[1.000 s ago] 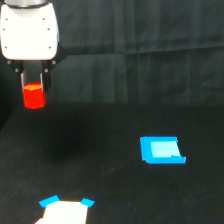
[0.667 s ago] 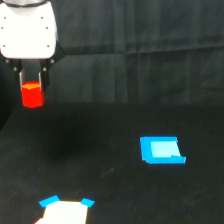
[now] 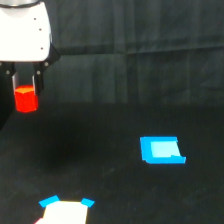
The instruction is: Pick up the red object from the table
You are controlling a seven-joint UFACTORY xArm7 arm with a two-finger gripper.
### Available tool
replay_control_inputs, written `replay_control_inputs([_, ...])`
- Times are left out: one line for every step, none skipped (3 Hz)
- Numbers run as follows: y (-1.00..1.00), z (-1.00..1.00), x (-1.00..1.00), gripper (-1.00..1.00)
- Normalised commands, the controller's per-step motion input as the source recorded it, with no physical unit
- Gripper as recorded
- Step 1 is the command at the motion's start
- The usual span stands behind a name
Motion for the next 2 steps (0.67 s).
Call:
replay_control_inputs([-0.30, 0.09, -0.23, -1.00])
replay_control_inputs([-0.30, 0.25, -0.16, -1.00])
